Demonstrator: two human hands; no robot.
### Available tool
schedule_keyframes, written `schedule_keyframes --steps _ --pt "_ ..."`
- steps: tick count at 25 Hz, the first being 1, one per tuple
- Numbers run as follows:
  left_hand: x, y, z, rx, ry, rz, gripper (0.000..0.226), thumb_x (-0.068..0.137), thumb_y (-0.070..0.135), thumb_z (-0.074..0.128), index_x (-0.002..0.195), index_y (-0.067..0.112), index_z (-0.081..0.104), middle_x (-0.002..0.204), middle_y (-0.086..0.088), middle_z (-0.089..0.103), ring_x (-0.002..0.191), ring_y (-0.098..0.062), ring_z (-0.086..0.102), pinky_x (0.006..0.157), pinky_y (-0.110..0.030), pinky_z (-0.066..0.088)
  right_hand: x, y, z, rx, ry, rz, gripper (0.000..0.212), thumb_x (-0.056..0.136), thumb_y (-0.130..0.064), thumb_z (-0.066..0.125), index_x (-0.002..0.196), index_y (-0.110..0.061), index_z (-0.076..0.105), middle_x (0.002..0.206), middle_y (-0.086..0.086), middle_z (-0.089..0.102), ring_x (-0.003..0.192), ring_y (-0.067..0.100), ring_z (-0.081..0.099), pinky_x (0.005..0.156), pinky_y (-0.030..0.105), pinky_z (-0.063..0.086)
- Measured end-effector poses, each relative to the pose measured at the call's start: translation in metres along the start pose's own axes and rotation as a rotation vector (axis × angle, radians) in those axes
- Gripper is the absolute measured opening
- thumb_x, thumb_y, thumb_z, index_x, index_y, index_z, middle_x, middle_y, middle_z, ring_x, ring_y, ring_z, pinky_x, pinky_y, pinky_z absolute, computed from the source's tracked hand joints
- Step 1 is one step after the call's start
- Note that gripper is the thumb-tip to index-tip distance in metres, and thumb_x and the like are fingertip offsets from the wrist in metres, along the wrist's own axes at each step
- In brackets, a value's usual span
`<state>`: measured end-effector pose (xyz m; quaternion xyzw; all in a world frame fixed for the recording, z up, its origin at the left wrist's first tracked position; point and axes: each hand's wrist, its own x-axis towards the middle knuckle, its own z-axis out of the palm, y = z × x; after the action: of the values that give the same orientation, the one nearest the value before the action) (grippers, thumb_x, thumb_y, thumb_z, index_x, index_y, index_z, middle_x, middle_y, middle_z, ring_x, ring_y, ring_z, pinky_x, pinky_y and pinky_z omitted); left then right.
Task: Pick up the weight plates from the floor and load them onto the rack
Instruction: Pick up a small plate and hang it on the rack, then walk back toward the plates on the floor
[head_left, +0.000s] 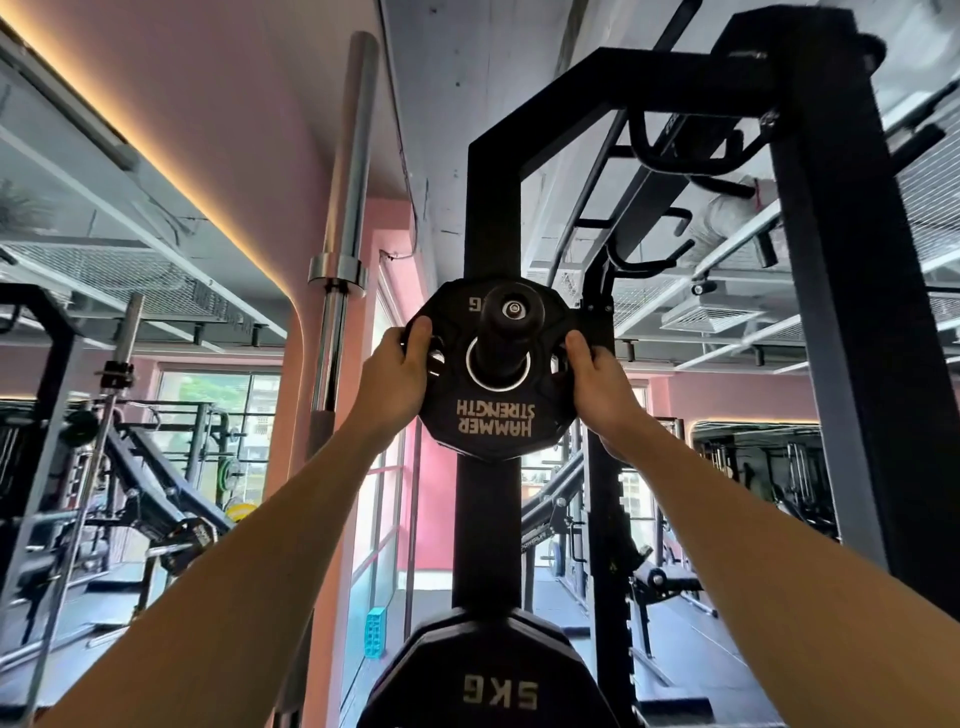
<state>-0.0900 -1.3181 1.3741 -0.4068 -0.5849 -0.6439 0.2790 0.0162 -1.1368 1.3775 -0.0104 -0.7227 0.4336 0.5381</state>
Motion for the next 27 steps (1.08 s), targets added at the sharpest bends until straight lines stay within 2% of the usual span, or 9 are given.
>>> schedule_keyframes --steps 3,8,12,16,17,20,23,25,27 --pt "0.002 -0.006 0.005 0.046 0.013 0.019 0.045 0.104 0.045 0.033 0.12 0.009 0.054 0.084 0.011 0.058 0.074 0.0 0.055 0.057 -0.015 0.037 0.008 0.008 0.002 -0.008 -0.018 0.011 0.055 0.102 -0.05 0.034 0.116 -0.004 0.061 0.098 0.016 0.072 0.093 0.028 0.069 0.084 0.039 0.056" --pt "0.013 -0.019 0.009 0.014 -0.017 -0.002 0.049 0.104 0.046 0.032 0.122 0.005 0.052 0.086 0.007 0.061 0.075 -0.002 0.058 0.053 -0.009 0.039 0.015 0.015 0.006 -0.035 -0.011 0.023 0.054 0.102 -0.049 0.034 0.112 -0.003 0.061 0.1 0.019 0.071 0.096 0.032 0.068 0.092 0.047 0.053" --pt "0.012 -0.017 0.008 -0.031 -0.037 -0.06 0.046 0.104 0.044 0.035 0.12 0.005 0.052 0.086 0.003 0.062 0.073 -0.006 0.059 0.047 -0.007 0.041 0.01 0.012 0.005 -0.05 0.011 0.017 0.055 0.1 -0.052 0.036 0.12 -0.005 0.057 0.103 0.015 0.07 0.096 0.03 0.068 0.088 0.044 0.055" --pt "-0.008 -0.021 -0.002 0.092 -0.075 -0.101 0.047 0.098 0.052 0.043 0.115 0.009 0.051 0.093 -0.003 0.062 0.081 -0.017 0.062 0.064 -0.027 0.051 -0.02 0.02 -0.001 -0.143 -0.093 0.119 0.062 0.098 -0.059 0.035 0.116 -0.002 0.049 0.094 0.023 0.069 0.071 0.034 0.07 0.05 0.034 0.054" --pt "-0.018 -0.022 -0.005 0.103 -0.101 -0.14 0.05 0.098 0.054 0.043 0.114 0.008 0.052 0.095 -0.007 0.064 0.079 -0.02 0.064 0.064 -0.03 0.052 -0.032 0.024 -0.002 -0.14 -0.118 0.154 0.063 0.098 -0.059 0.034 0.113 0.0 0.051 0.09 0.025 0.069 0.067 0.034 0.07 0.048 0.033 0.053" --pt "-0.06 -0.025 -0.012 0.1 -0.157 -0.244 0.048 0.1 0.049 0.041 0.115 0.006 0.053 0.093 -0.011 0.066 0.069 -0.018 0.065 0.059 -0.026 0.049 -0.071 0.033 -0.005 -0.178 -0.171 0.217 0.06 0.1 -0.055 0.033 0.108 0.001 0.054 0.088 0.024 0.068 0.07 0.03 0.067 0.058 0.039 0.057" --pt "-0.111 -0.029 -0.02 0.144 -0.184 -0.317 0.038 0.1 0.045 0.045 0.112 0.01 0.053 0.093 -0.007 0.065 0.074 -0.018 0.066 0.063 -0.027 0.049 -0.116 0.043 -0.012 -0.197 -0.191 0.249 0.054 0.1 -0.052 0.039 0.099 -0.002 0.059 0.088 0.018 0.068 0.073 0.025 0.065 0.074 0.046 0.058" --pt "-0.153 -0.034 -0.027 0.153 -0.209 -0.383 0.033 0.099 0.043 0.048 0.108 0.011 0.054 0.094 -0.008 0.066 0.075 -0.02 0.066 0.065 -0.029 0.048 -0.155 0.052 -0.019 -0.222 -0.225 0.281 0.051 0.1 -0.048 0.043 0.094 -0.001 0.062 0.087 0.018 0.069 0.075 0.028 0.065 0.076 0.046 0.057" --pt "-0.197 -0.04 -0.035 0.138 -0.226 -0.461 0.027 0.097 0.041 0.051 0.101 0.014 0.056 0.095 -0.01 0.067 0.074 -0.021 0.066 0.067 -0.032 0.049 -0.196 0.062 -0.027 -0.255 -0.267 0.338 0.047 0.1 -0.045 0.045 0.085 -0.004 0.063 0.083 0.017 0.068 0.073 0.028 0.064 0.068 0.041 0.056"
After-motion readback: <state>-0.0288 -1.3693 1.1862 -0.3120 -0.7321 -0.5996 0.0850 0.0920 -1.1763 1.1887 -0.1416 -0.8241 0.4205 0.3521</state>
